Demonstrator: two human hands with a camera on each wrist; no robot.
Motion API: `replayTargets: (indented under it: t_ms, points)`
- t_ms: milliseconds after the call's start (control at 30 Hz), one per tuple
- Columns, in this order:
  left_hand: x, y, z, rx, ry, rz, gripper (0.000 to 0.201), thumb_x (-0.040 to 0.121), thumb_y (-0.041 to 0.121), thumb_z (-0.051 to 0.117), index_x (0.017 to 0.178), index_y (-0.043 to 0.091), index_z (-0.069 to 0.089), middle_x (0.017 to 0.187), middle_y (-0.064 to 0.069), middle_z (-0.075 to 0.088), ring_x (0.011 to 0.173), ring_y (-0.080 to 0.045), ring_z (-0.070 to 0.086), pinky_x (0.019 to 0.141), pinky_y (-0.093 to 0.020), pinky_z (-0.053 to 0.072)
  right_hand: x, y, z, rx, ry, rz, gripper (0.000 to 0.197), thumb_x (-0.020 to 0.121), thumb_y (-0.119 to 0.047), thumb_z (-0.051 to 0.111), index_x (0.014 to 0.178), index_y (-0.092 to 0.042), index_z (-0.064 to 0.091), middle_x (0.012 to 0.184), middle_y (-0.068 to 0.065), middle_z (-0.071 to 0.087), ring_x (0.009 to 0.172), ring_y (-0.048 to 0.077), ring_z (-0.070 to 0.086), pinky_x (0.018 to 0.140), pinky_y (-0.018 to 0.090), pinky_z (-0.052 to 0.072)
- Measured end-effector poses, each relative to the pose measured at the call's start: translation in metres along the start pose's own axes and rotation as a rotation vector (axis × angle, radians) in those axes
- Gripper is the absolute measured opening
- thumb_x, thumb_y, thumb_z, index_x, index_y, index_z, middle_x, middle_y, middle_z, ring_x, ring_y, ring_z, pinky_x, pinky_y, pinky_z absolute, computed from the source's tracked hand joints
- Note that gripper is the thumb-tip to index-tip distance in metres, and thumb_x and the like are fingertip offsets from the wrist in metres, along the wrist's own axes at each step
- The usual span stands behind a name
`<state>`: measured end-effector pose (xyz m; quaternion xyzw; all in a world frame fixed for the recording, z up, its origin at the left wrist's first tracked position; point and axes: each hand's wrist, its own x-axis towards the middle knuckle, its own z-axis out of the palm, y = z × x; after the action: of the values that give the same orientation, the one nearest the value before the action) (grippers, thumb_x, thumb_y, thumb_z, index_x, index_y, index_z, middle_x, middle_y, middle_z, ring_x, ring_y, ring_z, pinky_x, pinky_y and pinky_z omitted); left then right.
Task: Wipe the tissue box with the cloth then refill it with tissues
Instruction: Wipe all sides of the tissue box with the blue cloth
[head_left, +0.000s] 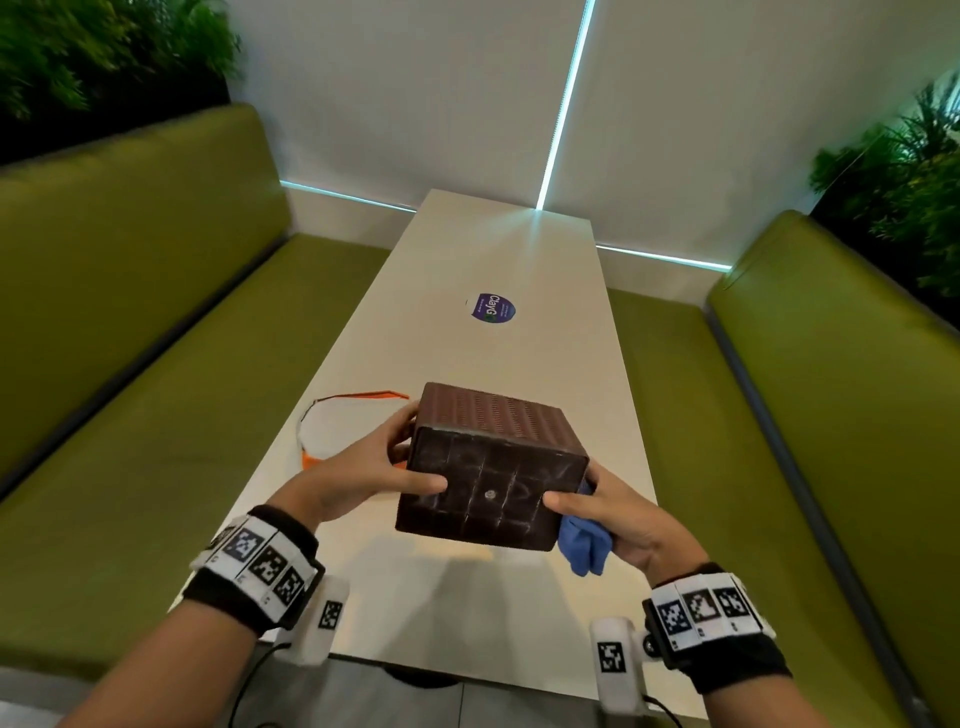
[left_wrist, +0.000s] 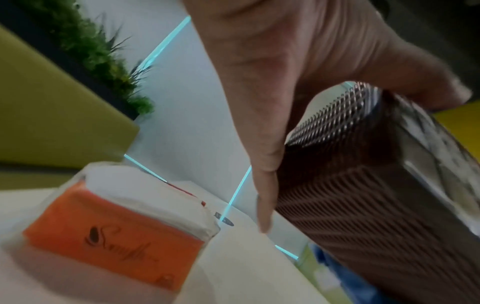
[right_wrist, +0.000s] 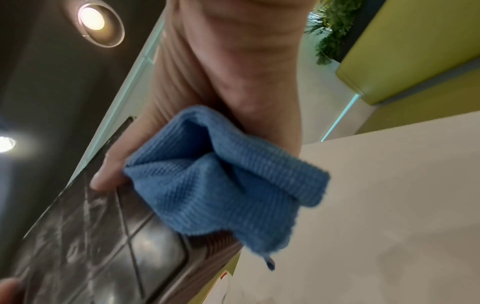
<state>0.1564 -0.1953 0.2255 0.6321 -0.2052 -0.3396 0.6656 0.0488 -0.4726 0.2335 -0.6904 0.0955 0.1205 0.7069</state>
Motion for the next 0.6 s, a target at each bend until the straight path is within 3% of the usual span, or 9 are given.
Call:
replayTargets:
  t_ms: [67, 167, 200, 300, 333, 400, 433, 500, 600]
  points:
    - [-0.001, 0.0, 0.006, 0.049, 0.087, 0.025, 0.098, 0.045, 0.04, 0.095, 0.131, 0.04, 0.049, 0.123, 0.012, 0.065, 0.119, -0.015, 0.061, 0.089, -0.03, 0.055, -0.001, -0.009, -0.003, 0.11, 0.068, -0.026, 0.084, 0.065, -0.025, 0.087, 0.139, -0.025, 0.046, 0.136, 0.006, 0.058, 0.115, 0.019, 0.063, 0.092, 0.029, 0.054]
    - [-0.001, -0.006, 0.014, 0.069, 0.224, 0.062, 0.096, 0.043, 0.039, 0.095, 0.126, 0.039, 0.048, 0.126, 0.012, 0.061, 0.115, -0.011, 0.062, 0.088, -0.028, 0.055, -0.009, -0.033, -0.003, 0.202, 0.331, -0.131, 0.075, 0.083, -0.021, 0.069, 0.148, -0.026, 0.033, 0.146, 0.003, 0.046, 0.104, 0.012, 0.065, 0.078, 0.026, 0.059]
    - [0.001, -0.008, 0.019, 0.103, 0.255, 0.066, 0.096, 0.046, 0.035, 0.094, 0.129, 0.036, 0.046, 0.126, 0.012, 0.06, 0.114, -0.009, 0.061, 0.087, -0.027, 0.056, -0.012, -0.044, 0.001, 0.093, 0.414, -0.184, 0.069, 0.088, -0.022, 0.064, 0.149, -0.025, 0.032, 0.148, 0.001, 0.044, 0.108, 0.011, 0.062, 0.08, 0.025, 0.057]
    - [0.007, -0.01, 0.036, 0.216, 0.316, 0.074, 0.1, 0.049, 0.031, 0.094, 0.135, 0.029, 0.042, 0.125, 0.014, 0.059, 0.11, -0.001, 0.059, 0.091, -0.027, 0.054, -0.009, -0.076, 0.031, -0.277, 0.55, -0.398, 0.053, 0.097, -0.025, 0.055, 0.146, -0.021, 0.038, 0.144, -0.006, 0.046, 0.127, 0.008, 0.047, 0.103, 0.028, 0.041]
    - [0.009, -0.009, 0.043, 0.236, 0.327, 0.083, 0.103, 0.045, 0.034, 0.093, 0.135, 0.029, 0.042, 0.123, 0.015, 0.059, 0.109, 0.0, 0.059, 0.093, -0.029, 0.054, -0.004, -0.084, 0.047, -0.38, 0.557, -0.455, 0.048, 0.098, -0.024, 0.052, 0.144, -0.02, 0.04, 0.138, -0.007, 0.049, 0.124, 0.005, 0.044, 0.104, 0.025, 0.037]
    - [0.014, -0.007, 0.057, 0.243, 0.342, 0.115, 0.101, 0.042, 0.038, 0.092, 0.131, 0.03, 0.045, 0.119, 0.015, 0.062, 0.106, 0.001, 0.061, 0.091, -0.027, 0.054, 0.011, -0.089, 0.081, -0.656, 0.526, -0.508, 0.036, 0.099, -0.023, 0.046, 0.135, -0.02, 0.05, 0.117, -0.008, 0.055, 0.107, 0.008, 0.049, 0.096, 0.029, 0.039]
    - [0.015, -0.006, 0.063, 0.233, 0.349, 0.138, 0.096, 0.042, 0.038, 0.091, 0.127, 0.031, 0.046, 0.117, 0.015, 0.063, 0.102, 0.002, 0.062, 0.087, -0.026, 0.055, 0.02, -0.086, 0.094, -0.816, 0.513, -0.5, 0.032, 0.098, -0.024, 0.045, 0.129, -0.021, 0.053, 0.111, -0.006, 0.06, 0.1, 0.016, 0.054, 0.091, 0.033, 0.043]
    - [0.015, -0.006, 0.07, 0.209, 0.385, 0.168, 0.087, 0.046, 0.029, 0.09, 0.121, 0.034, 0.046, 0.114, 0.012, 0.064, 0.097, 0.007, 0.062, 0.08, -0.022, 0.055, 0.031, -0.077, 0.103, -1.005, 0.514, -0.396, 0.032, 0.098, -0.024, 0.042, 0.127, -0.023, 0.055, 0.118, 0.002, 0.065, 0.106, 0.026, 0.058, 0.091, 0.04, 0.047]
    - [0.008, -0.01, 0.064, 0.199, 0.447, 0.179, 0.085, 0.058, 0.008, 0.092, 0.124, 0.032, 0.044, 0.115, 0.013, 0.06, 0.093, 0.019, 0.058, 0.075, -0.014, 0.054, 0.04, -0.073, 0.074, -0.936, 0.501, -0.172, 0.032, 0.101, -0.026, 0.035, 0.127, -0.022, 0.054, 0.123, 0.007, 0.063, 0.112, 0.03, 0.058, 0.092, 0.037, 0.045]
